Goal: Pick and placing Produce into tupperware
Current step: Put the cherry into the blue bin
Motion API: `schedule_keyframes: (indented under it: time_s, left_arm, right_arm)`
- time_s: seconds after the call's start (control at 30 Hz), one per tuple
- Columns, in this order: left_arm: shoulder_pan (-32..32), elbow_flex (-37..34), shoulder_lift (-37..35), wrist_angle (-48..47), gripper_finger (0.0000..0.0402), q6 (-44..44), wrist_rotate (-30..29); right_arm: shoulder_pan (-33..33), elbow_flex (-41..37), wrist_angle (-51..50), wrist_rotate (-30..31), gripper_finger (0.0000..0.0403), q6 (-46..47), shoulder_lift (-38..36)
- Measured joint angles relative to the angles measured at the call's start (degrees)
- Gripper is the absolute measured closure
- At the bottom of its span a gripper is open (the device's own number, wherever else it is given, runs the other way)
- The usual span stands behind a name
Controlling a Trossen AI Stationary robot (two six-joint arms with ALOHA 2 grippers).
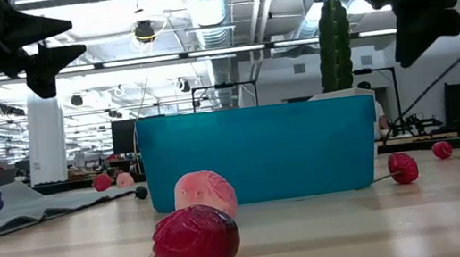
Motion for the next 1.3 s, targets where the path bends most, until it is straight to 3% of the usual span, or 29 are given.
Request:
schedule_keyframes:
  time_s: [0.17,0.37,0.57,0.73,1.3]
  left_arm:
    - [0.00,0.00,0.00,0.27,0.0187,-0.21,-2.54]
    - [0.00,0.00,0.00,-1.48,0.0187,-2.36,-5.49]
    - [-0.02,0.00,0.00,-3.24,0.0187,-4.00,-5.88]
    - [0.00,0.00,0.01,-5.02,0.0187,-6.38,-5.42]
    - [-0.01,0.00,0.01,-6.06,0.0187,-5.85,-4.72]
  right_arm:
    - [1.69,5.60,-2.41,-1.96,0.0284,7.31,8.59]
    - [4.62,4.62,-3.52,-4.77,0.0291,17.67,13.93]
    - [6.79,4.53,-3.38,-1.82,0.0292,23.26,17.59]
    - [6.79,4.49,-2.46,-3.95,0.0292,22.92,21.85]
    - [5.47,4.49,-4.37,-1.92,0.0292,23.51,30.37]
